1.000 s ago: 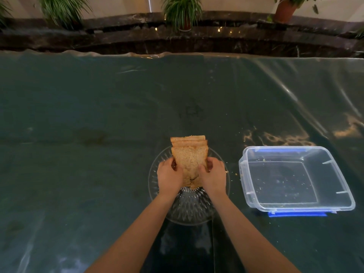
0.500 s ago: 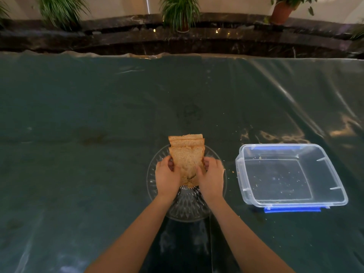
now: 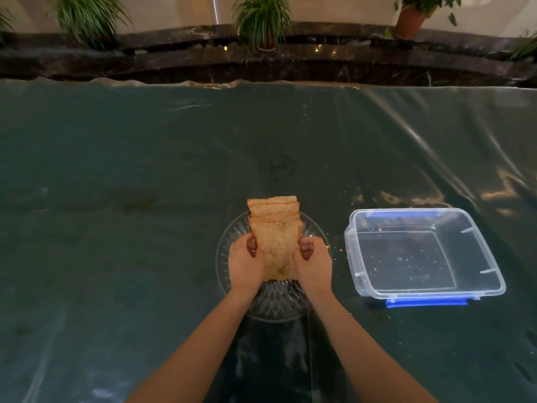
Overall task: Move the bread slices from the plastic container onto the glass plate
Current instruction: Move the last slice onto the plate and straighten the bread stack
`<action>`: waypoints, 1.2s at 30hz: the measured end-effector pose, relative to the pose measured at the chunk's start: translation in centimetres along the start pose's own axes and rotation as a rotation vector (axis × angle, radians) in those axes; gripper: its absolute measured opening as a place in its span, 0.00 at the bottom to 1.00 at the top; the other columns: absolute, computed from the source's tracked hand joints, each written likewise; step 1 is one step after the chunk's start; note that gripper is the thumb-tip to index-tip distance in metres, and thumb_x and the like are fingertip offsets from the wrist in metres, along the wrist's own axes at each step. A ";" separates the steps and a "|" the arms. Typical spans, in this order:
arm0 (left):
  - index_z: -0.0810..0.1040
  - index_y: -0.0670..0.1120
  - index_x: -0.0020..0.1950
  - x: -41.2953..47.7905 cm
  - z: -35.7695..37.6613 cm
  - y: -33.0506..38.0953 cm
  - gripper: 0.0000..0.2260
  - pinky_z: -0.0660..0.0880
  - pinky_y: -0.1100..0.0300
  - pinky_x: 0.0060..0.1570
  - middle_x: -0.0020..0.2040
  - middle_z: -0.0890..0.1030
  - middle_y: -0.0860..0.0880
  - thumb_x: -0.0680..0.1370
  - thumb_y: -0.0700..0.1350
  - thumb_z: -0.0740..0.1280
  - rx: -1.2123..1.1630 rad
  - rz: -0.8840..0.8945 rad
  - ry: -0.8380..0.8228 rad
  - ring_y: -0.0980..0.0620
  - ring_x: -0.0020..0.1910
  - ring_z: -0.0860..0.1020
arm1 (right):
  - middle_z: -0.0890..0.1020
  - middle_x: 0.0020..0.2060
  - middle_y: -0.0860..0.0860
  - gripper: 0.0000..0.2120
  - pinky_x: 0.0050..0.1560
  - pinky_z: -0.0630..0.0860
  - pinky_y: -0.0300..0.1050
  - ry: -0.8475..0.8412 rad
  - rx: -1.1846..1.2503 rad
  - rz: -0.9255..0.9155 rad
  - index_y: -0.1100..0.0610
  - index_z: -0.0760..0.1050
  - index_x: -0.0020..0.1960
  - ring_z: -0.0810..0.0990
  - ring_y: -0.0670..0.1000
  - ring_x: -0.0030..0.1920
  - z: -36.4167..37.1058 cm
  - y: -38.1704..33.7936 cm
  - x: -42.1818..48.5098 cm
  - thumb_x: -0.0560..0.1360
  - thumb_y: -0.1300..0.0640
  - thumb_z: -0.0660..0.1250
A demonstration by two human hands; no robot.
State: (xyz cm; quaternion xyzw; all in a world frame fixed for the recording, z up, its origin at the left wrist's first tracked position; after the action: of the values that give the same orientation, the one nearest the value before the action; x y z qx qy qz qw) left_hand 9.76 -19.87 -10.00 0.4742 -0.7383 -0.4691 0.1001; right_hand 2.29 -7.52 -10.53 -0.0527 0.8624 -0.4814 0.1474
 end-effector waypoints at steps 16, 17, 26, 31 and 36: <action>0.75 0.42 0.65 0.1 0.4 -1.2 0.16 0.73 0.53 0.58 0.61 0.76 0.41 0.77 0.39 0.63 0.096 -0.039 -0.062 0.44 0.58 0.76 | 0.79 0.53 0.56 0.14 0.58 0.75 0.53 -0.100 -0.187 0.023 0.60 0.75 0.57 0.76 0.55 0.55 0.1 1.2 0.2 0.74 0.56 0.65; 0.75 0.42 0.65 0.1 0.4 -1.2 0.16 0.73 0.53 0.58 0.61 0.76 0.41 0.77 0.39 0.63 0.090 -0.044 -0.064 0.44 0.57 0.76 | 0.79 0.53 0.56 0.13 0.58 0.75 0.53 -0.103 -0.185 0.027 0.60 0.75 0.57 0.76 0.55 0.55 0.1 1.2 0.2 0.74 0.56 0.65; 0.76 0.44 0.64 0.0 0.5 -1.4 0.16 0.74 0.56 0.53 0.60 0.77 0.42 0.76 0.40 0.64 0.055 -0.042 -0.077 0.46 0.53 0.79 | 0.78 0.53 0.57 0.12 0.56 0.76 0.52 -0.094 -0.186 0.041 0.61 0.76 0.56 0.77 0.55 0.53 -0.1 1.3 -0.1 0.74 0.57 0.65; 0.76 0.43 0.65 -0.3 0.4 -1.4 0.17 0.75 0.54 0.54 0.60 0.78 0.42 0.76 0.40 0.64 0.053 -0.041 -0.089 0.46 0.53 0.79 | 0.79 0.53 0.58 0.12 0.57 0.75 0.55 -0.115 -0.184 0.058 0.62 0.76 0.55 0.77 0.56 0.53 -0.2 1.1 -0.3 0.74 0.57 0.65; 0.72 0.45 0.68 -0.2 0.2 -1.5 0.19 0.76 0.50 0.58 0.63 0.76 0.42 0.77 0.44 0.63 0.035 -0.068 -0.101 0.45 0.58 0.78 | 0.78 0.55 0.59 0.15 0.59 0.74 0.56 -0.137 -0.202 0.043 0.62 0.74 0.58 0.76 0.57 0.56 -0.5 0.8 -0.2 0.74 0.56 0.65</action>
State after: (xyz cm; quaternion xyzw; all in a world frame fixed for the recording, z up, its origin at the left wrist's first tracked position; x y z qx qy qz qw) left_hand 10.65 -19.74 -11.20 0.4764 -0.7339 -0.4827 0.0383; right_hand 2.39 -6.67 -10.96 -0.0817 0.8953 -0.3841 0.2103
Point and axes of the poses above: each hand's wrist, its own x-axis towards the middle knuckle, its own z-axis out of the palm, y = z × x, the point moved 3 cm from there along x, towards the middle knuckle
